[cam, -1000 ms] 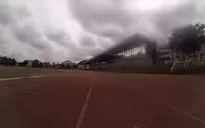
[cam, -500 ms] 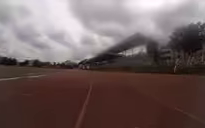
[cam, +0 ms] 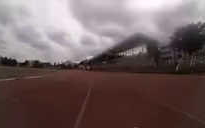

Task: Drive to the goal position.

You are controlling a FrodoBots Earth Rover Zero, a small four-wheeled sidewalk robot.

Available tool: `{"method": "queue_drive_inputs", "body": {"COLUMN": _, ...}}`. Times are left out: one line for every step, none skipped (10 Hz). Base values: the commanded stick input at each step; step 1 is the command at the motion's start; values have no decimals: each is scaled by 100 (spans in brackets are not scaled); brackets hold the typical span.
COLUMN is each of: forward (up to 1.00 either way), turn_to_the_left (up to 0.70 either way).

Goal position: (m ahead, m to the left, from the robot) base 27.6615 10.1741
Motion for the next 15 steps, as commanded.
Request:
{"method": "queue_drive_inputs", "body": {"forward": 70, "turn_to_the_left": 0}}
{"method": "queue_drive_inputs", "body": {"forward": 70, "turn_to_the_left": 0}}
{"method": "queue_drive_inputs", "body": {"forward": 70, "turn_to_the_left": 0}}
{"method": "queue_drive_inputs", "body": {"forward": 70, "turn_to_the_left": 0}}
{"method": "queue_drive_inputs", "body": {"forward": 70, "turn_to_the_left": 0}}
{"method": "queue_drive_inputs", "body": {"forward": 70, "turn_to_the_left": 0}}
{"method": "queue_drive_inputs", "body": {"forward": 70, "turn_to_the_left": 0}}
{"method": "queue_drive_inputs", "body": {"forward": 70, "turn_to_the_left": 0}}
{"method": "queue_drive_inputs", "body": {"forward": 70, "turn_to_the_left": 0}}
{"method": "queue_drive_inputs", "body": {"forward": 70, "turn_to_the_left": 0}}
{"method": "queue_drive_inputs", "body": {"forward": 70, "turn_to_the_left": 0}}
{"method": "queue_drive_inputs", "body": {"forward": 70, "turn_to_the_left": 0}}
{"method": "queue_drive_inputs", "body": {"forward": 70, "turn_to_the_left": 0}}
{"method": "queue_drive_inputs", "body": {"forward": 70, "turn_to_the_left": 0}}
{"method": "queue_drive_inputs", "body": {"forward": 70, "turn_to_the_left": 0}}
